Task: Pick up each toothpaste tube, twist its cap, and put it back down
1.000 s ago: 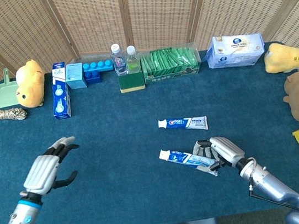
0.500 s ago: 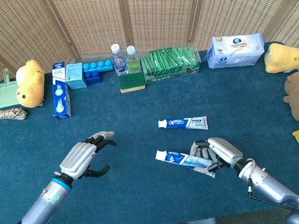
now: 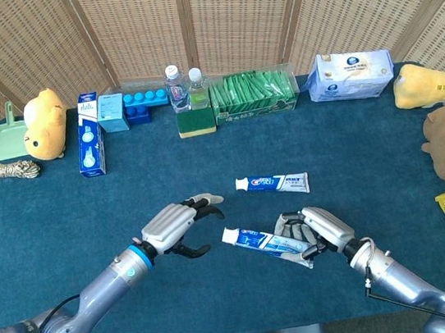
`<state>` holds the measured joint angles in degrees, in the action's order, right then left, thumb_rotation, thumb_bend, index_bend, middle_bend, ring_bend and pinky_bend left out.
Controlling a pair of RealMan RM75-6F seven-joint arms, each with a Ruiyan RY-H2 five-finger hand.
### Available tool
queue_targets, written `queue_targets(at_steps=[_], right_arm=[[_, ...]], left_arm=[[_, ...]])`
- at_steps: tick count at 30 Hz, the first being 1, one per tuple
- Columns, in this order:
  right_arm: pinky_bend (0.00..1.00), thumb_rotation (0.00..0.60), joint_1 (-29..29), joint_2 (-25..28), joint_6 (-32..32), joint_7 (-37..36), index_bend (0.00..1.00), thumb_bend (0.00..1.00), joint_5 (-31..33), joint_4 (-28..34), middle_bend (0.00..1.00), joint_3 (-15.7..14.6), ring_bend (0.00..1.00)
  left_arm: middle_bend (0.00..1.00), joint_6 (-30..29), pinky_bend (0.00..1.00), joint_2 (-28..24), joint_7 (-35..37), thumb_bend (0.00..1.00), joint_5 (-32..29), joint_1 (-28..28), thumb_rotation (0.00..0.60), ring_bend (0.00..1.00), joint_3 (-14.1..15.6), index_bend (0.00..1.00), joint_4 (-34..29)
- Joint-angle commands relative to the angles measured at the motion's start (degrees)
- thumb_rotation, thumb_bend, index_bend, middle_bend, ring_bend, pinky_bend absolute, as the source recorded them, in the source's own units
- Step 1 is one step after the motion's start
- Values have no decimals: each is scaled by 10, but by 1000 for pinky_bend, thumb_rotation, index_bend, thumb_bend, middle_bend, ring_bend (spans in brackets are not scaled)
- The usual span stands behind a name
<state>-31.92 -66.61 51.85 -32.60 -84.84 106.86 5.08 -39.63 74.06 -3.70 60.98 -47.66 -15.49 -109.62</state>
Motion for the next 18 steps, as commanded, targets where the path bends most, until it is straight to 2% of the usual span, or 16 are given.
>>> queue_targets(at_steps=[1,18], right_arm=[[748,600,-2,-1,-1,1,882,526,-1,3,714,-1,659],[748,600,-15,-6,-6,-5,882,526,6,12,713,1,659]], left_arm=[[129,3,202,11,-2,294,-13,-13,600,81,1,264,6],[135,-8,206,37,16,294,-36,-41,600,82,9,321,18]])
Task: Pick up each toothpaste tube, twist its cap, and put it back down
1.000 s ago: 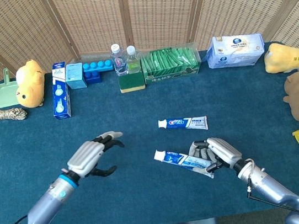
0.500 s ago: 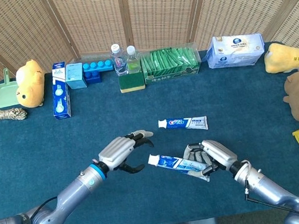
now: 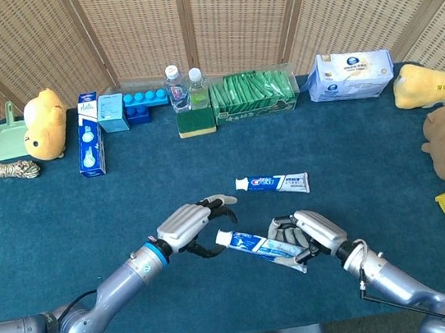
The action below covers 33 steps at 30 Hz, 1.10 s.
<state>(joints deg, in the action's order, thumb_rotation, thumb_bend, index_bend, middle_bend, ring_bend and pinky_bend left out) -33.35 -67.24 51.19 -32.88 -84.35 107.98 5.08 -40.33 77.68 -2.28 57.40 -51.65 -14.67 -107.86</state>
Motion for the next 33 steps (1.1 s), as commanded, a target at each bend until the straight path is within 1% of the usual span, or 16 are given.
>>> queue_targets(at_steps=[1,10,33], right_arm=[[748,600,-1,0,0,-3,881,526,2,0,713,1,659],[749,600,3,7,5,-34,880,525,3,-2,713,-1,659],[749,600,0,23,16,-126,879,525,-30,-10,712,-8,660]], left_arm=[[136,-2,206,1,2,293,0,-2,600,82,1,324,1],[139,-9,207,-2,9,294,-1,-5,600,82,8,325,2],[138,-18,207,-2,24,294,1,-15,600,82,16,308,7]])
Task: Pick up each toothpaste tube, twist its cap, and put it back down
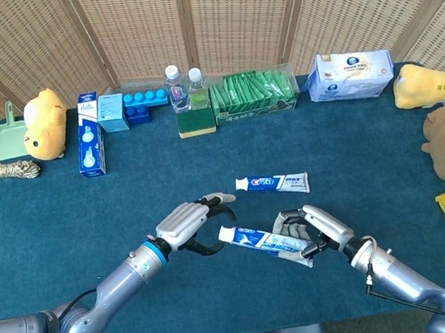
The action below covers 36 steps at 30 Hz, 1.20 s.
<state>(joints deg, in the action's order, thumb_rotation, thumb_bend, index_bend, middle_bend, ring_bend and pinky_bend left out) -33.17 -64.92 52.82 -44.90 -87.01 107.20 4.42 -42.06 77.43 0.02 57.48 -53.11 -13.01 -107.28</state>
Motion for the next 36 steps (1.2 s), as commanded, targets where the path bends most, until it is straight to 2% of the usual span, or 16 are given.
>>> queue_targets(at_steps=[1,15,21,36], right_arm=[[749,600,-2,0,0,-9,879,525,-5,-1,712,-1,660],[749,600,-12,3,-6,-26,878,526,-11,-3,713,-8,660],[749,600,-13,4,-7,-28,878,527,-10,-5,712,-12,660],[749,600,-15,4,-9,-19,878,527,-6,-8,712,-18,660]], left_arm=[[139,-1,208,1,2,294,0,-2,600,82,0,312,2],[149,-13,212,9,10,294,6,-4,600,85,-3,348,5],[150,-19,214,9,11,294,8,-3,600,85,-3,310,4],[160,-25,216,8,12,294,7,-3,600,91,0,391,3]])
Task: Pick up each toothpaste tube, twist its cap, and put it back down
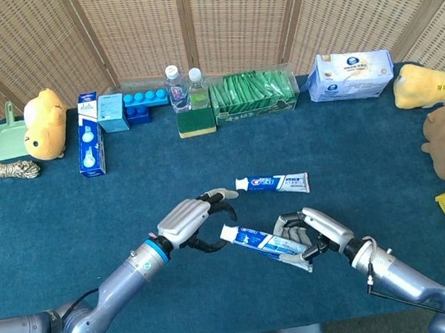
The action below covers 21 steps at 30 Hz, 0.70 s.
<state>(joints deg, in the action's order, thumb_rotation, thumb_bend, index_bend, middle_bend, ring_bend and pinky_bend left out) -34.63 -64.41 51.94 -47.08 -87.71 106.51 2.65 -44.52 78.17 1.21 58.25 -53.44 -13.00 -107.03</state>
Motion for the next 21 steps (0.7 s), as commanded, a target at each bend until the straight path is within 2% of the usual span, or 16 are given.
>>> queue_targets(at_steps=[1,13,21], right_arm=[[749,600,0,-1,-1,5,878,527,2,-1,712,-1,660],[749,600,0,-4,-3,8,878,527,21,-6,712,3,660],[749,600,-1,1,-3,-18,878,527,19,-5,712,8,660]], left_arm=[[161,-1,216,0,0,294,-1,0,600,92,0,403,0],[163,-6,218,1,-1,294,-3,1,600,93,3,451,3],[151,-3,218,1,2,293,-2,1,600,93,4,340,8]])
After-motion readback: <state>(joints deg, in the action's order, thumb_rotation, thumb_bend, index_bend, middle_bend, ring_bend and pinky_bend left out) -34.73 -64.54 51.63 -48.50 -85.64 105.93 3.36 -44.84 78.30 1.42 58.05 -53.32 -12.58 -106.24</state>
